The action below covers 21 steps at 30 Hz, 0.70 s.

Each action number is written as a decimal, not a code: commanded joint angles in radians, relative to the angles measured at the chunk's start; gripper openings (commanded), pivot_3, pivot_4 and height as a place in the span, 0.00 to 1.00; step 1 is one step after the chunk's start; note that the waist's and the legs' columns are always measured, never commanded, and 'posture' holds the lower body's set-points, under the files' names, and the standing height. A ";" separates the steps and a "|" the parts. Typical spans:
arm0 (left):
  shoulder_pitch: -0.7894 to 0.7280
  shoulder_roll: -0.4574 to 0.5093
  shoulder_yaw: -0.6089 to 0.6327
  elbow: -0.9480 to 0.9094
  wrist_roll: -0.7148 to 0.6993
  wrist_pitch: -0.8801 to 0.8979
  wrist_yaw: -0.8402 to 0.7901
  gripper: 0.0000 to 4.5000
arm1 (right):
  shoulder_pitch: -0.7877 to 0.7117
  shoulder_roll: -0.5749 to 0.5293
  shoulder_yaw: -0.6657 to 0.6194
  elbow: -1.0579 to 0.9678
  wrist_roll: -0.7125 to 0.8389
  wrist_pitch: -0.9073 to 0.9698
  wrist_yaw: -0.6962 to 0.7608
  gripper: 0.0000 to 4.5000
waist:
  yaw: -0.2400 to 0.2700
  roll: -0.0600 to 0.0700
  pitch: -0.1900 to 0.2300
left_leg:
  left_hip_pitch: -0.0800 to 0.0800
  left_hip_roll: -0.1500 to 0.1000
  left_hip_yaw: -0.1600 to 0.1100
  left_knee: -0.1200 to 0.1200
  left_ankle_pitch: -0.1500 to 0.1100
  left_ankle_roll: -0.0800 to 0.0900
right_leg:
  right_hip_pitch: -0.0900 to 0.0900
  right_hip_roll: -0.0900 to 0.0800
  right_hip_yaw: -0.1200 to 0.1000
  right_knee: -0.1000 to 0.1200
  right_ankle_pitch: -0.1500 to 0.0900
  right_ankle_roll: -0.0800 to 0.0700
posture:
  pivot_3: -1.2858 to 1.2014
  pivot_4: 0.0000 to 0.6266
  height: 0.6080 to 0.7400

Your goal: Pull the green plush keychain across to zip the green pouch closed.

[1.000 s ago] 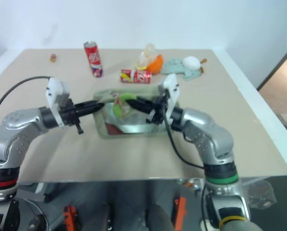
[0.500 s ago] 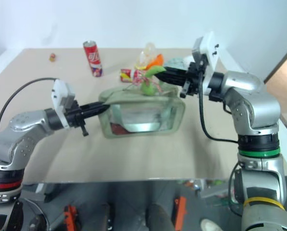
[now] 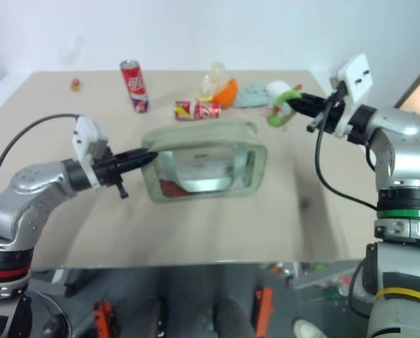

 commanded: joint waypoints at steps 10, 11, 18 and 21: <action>0.022 0.008 0.002 -0.022 0.008 0.018 0.032 0.00 | 0.413 0.200 0.074 -0.350 -0.092 0.043 -0.233 0.01 | -0.007 0.001 0.000 | 0.003 0.000 0.000 0.000 0.000 0.000 | 0.002 0.001 0.001 0.002 -0.001 0.002 | 0.52 0.24 1.00; 0.020 0.006 0.005 -0.021 0.004 0.021 0.035 0.00 | 0.418 0.222 0.083 -0.342 -0.102 0.037 -0.244 0.01 | -0.007 0.001 0.000 | 0.003 0.000 0.000 0.000 0.000 -0.001 | 0.002 0.001 0.001 0.002 -0.001 0.002 | 0.52 0.24 1.00; 0.019 -0.004 0.023 -0.014 -0.017 0.043 0.057 0.00 | 0.372 0.299 0.063 -0.217 -0.104 -0.022 -0.269 0.01 | -0.009 0.000 -0.001 | 0.008 0.000 0.001 0.001 0.002 0.000 | 0.004 0.003 0.006 0.002 0.003 0.003 | 0.52 0.24 1.00; 0.023 -0.017 0.050 -0.019 -0.060 0.073 0.068 0.18 | 0.343 0.312 -0.015 -0.241 -0.014 0.024 -0.260 0.16 | -0.009 0.000 0.000 | 0.008 0.000 0.001 0.000 0.002 0.000 | 0.004 0.004 0.006 0.002 0.003 0.003 | 0.52 0.24 1.00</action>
